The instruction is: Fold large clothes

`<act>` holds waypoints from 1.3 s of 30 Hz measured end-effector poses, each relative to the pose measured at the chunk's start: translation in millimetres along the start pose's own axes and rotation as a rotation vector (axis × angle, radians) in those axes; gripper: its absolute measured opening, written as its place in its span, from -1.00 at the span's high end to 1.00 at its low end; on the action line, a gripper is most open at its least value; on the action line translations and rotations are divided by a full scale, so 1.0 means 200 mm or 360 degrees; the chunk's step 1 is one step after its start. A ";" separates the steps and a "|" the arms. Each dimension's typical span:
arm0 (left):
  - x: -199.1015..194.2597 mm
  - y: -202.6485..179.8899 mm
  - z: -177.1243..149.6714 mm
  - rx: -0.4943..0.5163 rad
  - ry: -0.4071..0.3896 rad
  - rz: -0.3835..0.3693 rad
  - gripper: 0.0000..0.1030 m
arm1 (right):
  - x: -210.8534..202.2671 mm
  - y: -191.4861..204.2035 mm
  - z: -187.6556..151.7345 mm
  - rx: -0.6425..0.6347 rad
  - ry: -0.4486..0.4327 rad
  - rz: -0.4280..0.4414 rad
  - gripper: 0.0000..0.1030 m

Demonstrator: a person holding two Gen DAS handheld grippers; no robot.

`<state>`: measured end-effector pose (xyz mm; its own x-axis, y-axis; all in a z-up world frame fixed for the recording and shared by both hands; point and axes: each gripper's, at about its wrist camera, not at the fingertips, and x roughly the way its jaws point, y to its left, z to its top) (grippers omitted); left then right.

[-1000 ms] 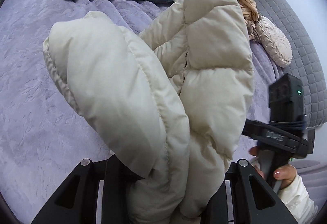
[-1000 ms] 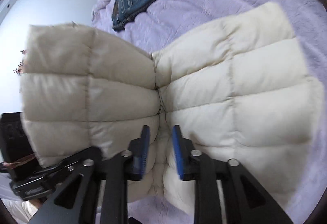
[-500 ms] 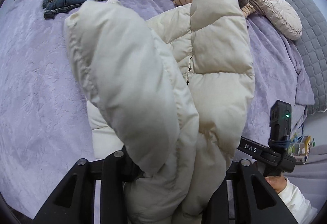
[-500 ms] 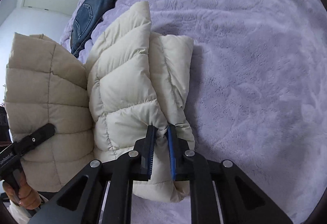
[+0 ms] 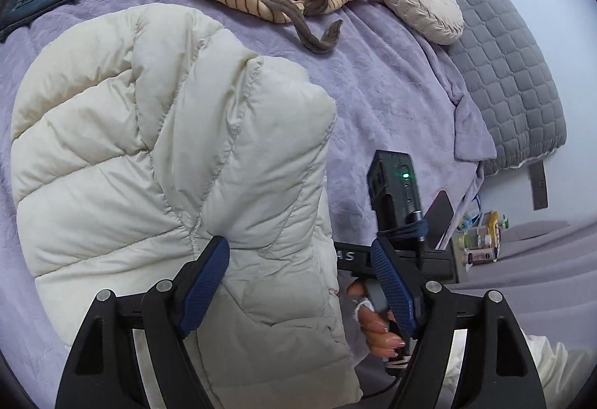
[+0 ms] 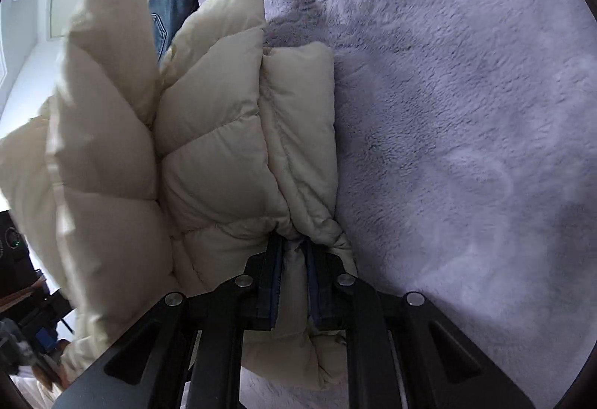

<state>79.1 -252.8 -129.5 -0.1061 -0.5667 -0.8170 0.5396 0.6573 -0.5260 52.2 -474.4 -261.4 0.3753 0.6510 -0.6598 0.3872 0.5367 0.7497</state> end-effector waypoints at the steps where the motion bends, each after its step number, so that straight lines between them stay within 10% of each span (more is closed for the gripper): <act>1: 0.01 -0.01 0.00 0.0014 -0.0003 0.0017 -0.52 | -0.04 -0.01 0.01 0.0005 -0.0017 -0.0011 0.72; 12: 0.11 -0.16 -0.10 0.0388 -0.0027 0.0333 -0.52 | -0.63 0.08 0.11 -0.0088 -0.0340 0.0169 0.07; 20: 0.12 -0.18 -0.12 0.0428 -0.0048 0.0389 -0.52 | -0.46 0.34 0.25 -0.0296 -0.0055 0.0336 0.08; 23: 0.10 -0.17 -0.12 0.0418 -0.0047 0.0390 -0.52 | -0.38 0.34 0.21 -0.0362 -0.0011 0.0188 0.72; 35: -0.33 0.43 -0.09 -0.0267 -0.0200 0.0214 -0.52 | -0.33 -0.10 0.18 -0.0149 -0.0054 -0.0013 0.80; 39: -0.22 0.72 -0.11 -0.0634 -0.0068 -0.0136 -0.52 | -0.32 -0.11 0.17 -0.0148 -0.0056 -0.0005 0.80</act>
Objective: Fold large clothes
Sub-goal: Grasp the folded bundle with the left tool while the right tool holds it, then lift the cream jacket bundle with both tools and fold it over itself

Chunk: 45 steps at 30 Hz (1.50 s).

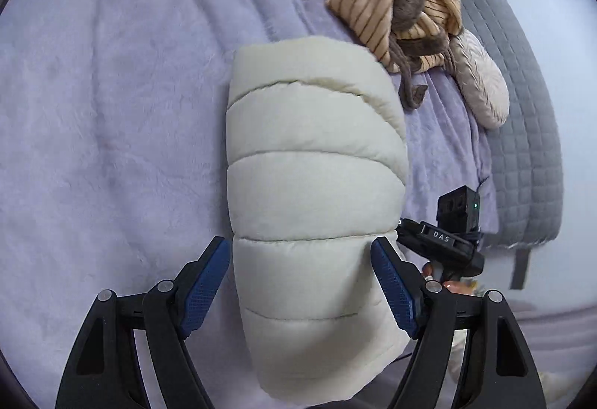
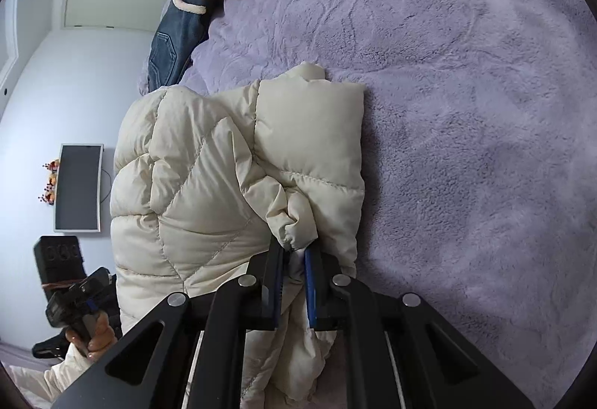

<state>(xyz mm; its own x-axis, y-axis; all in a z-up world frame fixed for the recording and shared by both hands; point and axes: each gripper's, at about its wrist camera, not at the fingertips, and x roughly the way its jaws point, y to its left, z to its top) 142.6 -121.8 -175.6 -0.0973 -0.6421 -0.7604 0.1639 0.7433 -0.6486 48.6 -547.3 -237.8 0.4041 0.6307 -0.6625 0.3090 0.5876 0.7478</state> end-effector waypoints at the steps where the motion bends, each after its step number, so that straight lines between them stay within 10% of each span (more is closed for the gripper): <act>1: 0.04 0.03 0.01 -0.0026 0.0035 -0.0050 -0.52 | 0.00 0.00 0.00 0.0002 0.0001 0.0000 0.80; 9: 0.27 -0.05 0.01 0.0132 0.0070 0.0158 -0.72 | -0.01 0.08 0.00 -0.0005 -0.0013 -0.0056 0.70; 11: 0.28 -0.06 0.00 0.0155 0.0053 0.0199 -0.73 | -0.05 0.11 -0.02 -0.0017 -0.0030 -0.0099 0.38; 13: 0.28 -0.08 -0.01 0.0167 0.0031 0.0222 -0.73 | -0.12 0.12 -0.05 -0.0018 -0.0064 -0.0116 -0.82; 14: 0.29 -0.08 -0.01 0.0169 0.0025 0.0231 -0.78 | -0.14 0.12 -0.06 -0.0016 -0.0083 -0.0108 -0.97; 45: 0.41 -0.21 0.01 0.0311 -0.0082 0.0452 -0.95 | 0.26 0.05 -0.03 0.0137 0.0192 0.0147 -0.99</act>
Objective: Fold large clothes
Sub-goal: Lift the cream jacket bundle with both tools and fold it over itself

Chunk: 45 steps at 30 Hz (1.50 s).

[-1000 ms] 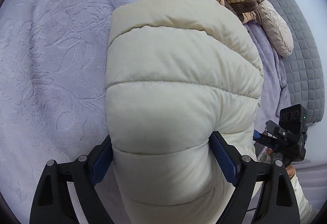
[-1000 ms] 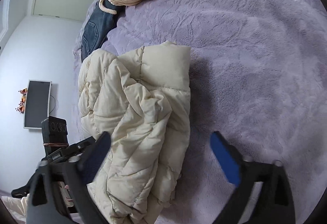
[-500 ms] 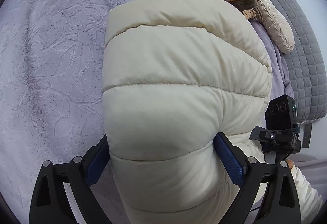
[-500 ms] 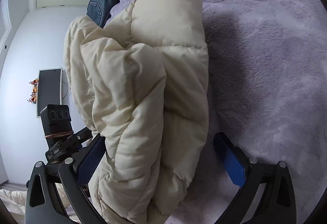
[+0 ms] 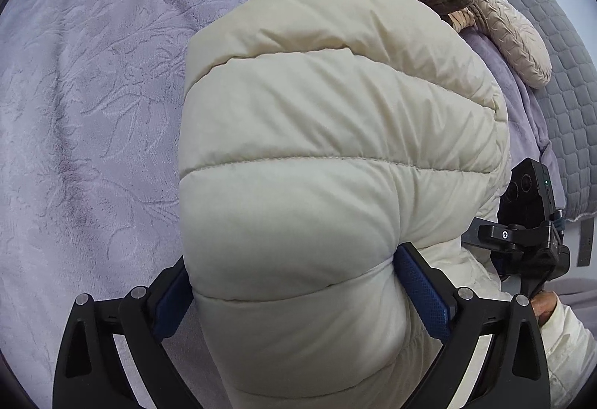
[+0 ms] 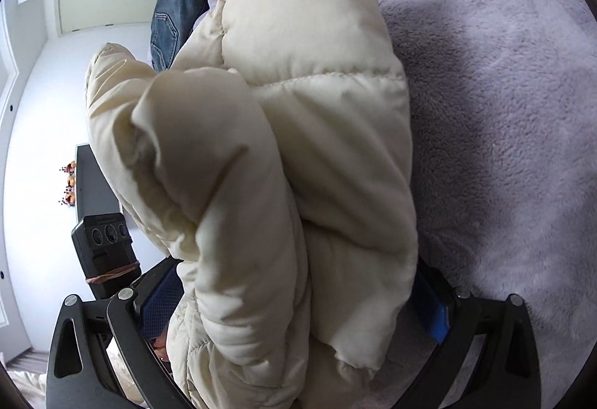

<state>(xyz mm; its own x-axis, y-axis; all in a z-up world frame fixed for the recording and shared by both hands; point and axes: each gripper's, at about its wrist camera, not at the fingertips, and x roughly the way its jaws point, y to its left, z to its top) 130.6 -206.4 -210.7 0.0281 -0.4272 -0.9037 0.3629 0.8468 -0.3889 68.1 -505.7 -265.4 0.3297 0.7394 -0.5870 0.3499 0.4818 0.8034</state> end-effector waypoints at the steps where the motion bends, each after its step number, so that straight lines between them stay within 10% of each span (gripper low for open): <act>1: 0.00 -0.01 0.01 0.0007 -0.0004 0.0013 -0.95 | 0.00 0.00 0.00 0.0005 0.0001 -0.0003 -0.97; 13: -0.04 -0.08 0.02 0.0034 -0.0041 0.0136 -0.89 | -0.03 0.07 -0.14 0.0020 -0.0010 0.0116 -0.03; 45: -0.34 0.09 -0.19 -0.0097 -0.0064 -0.0062 -0.63 | 0.07 0.10 -0.23 -0.0098 -0.0022 0.0211 0.02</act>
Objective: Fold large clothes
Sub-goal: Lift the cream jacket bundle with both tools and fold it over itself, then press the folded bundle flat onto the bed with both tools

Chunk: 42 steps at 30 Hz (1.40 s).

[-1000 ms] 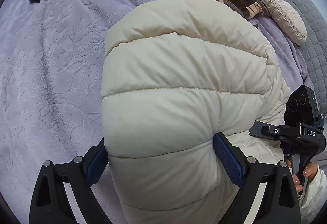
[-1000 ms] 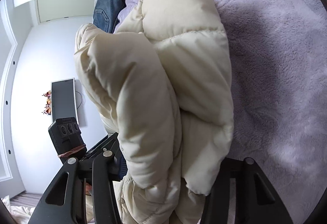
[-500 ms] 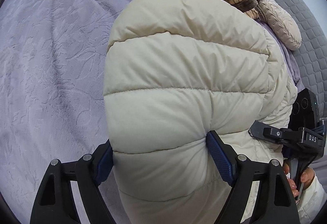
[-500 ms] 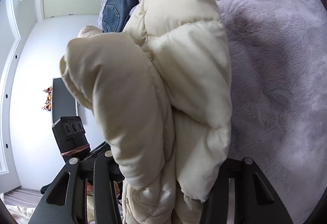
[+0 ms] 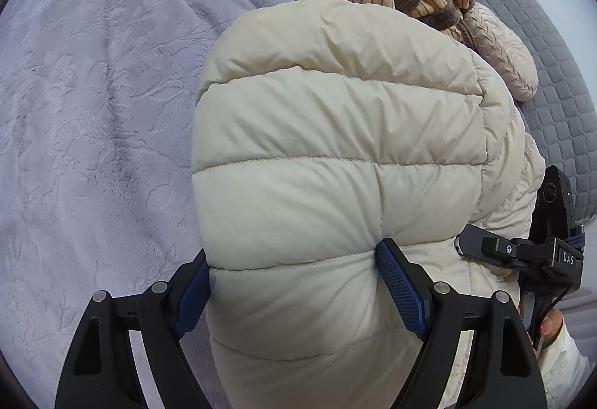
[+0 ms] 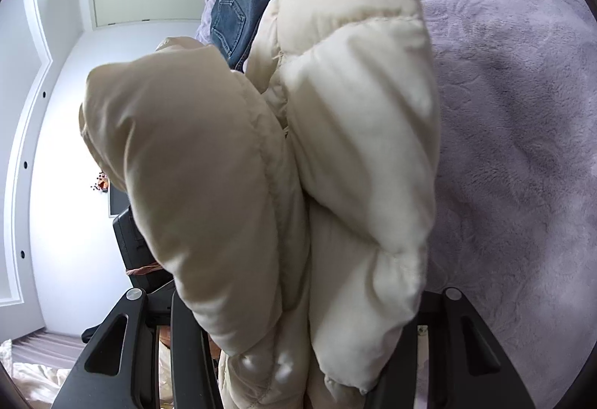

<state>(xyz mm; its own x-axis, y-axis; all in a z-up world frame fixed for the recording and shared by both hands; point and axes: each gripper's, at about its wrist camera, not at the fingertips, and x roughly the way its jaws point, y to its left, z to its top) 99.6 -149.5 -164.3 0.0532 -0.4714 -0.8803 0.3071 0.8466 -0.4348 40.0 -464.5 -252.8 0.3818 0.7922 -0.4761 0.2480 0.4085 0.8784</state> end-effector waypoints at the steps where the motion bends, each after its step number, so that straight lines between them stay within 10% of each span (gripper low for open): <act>1: -0.02 0.02 -0.01 -0.0018 -0.0006 -0.0007 -0.63 | 0.01 0.02 0.00 -0.0014 0.0003 0.0001 0.02; 24: -0.74 0.99 0.21 -0.0218 -0.0394 0.0117 -0.63 | 0.98 0.51 0.15 -0.0326 0.0099 0.0150 0.01; 42: -0.37 1.28 0.63 -0.0118 -0.0501 0.0389 -0.74 | 1.61 0.24 0.67 -0.0332 0.0156 -0.0172 -0.23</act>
<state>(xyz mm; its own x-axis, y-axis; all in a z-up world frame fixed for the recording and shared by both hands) 294.5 71.5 -186.2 0.4082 -0.2969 -0.8632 0.1803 0.9532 -0.2425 293.8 -250.6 -369.5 0.2723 0.7751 -0.5702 0.0896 0.5696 0.8170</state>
